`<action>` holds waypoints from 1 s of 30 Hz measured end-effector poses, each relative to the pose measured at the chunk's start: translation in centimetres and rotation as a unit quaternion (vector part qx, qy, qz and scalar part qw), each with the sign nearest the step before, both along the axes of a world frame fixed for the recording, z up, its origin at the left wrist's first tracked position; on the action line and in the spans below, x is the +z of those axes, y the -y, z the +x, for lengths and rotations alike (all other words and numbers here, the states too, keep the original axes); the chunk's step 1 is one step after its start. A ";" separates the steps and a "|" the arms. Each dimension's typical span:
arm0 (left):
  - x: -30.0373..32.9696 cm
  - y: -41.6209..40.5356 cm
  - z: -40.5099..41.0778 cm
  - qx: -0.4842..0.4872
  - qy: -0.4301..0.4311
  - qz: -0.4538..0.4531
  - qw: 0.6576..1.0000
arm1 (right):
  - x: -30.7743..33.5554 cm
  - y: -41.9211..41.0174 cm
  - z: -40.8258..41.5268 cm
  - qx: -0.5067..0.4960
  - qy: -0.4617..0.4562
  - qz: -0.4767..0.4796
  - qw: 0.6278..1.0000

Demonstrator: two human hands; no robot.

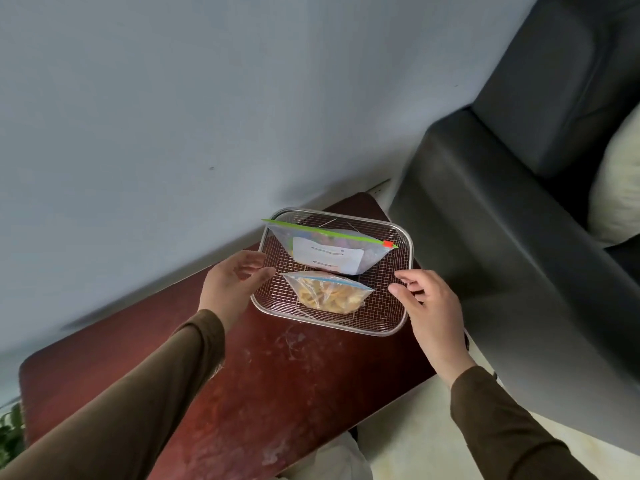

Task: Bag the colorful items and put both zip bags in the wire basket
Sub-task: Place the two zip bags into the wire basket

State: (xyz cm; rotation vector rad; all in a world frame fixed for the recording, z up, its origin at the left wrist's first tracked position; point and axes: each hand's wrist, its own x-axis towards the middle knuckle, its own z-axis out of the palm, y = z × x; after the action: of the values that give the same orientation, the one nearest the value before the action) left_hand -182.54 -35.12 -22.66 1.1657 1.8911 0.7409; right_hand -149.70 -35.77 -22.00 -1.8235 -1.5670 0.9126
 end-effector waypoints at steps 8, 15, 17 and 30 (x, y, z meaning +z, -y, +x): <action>-2.3 -2.0 -1.4 0.063 -0.044 -0.021 0.997 | -2.6 -0.4 1.5 -0.133 -0.032 -0.061 0.989; -3.1 -2.8 -1.5 0.038 -0.066 -0.044 0.996 | -4.5 -0.7 1.1 -0.127 -0.026 -0.112 0.985; -3.1 -2.5 -1.6 0.042 -0.073 -0.047 0.995 | -4.7 -0.9 1.0 -0.125 -0.019 -0.110 0.986; -1.7 7.9 -8.6 0.199 -0.046 -0.044 0.978 | -4.1 -2.1 -7.5 -0.001 -0.017 -0.096 0.995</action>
State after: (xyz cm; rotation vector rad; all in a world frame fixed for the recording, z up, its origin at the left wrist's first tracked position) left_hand -191.19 -43.06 -24.36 0.7842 2.2457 0.8152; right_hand -157.22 -33.64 -26.14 -1.9272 -1.5009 1.1210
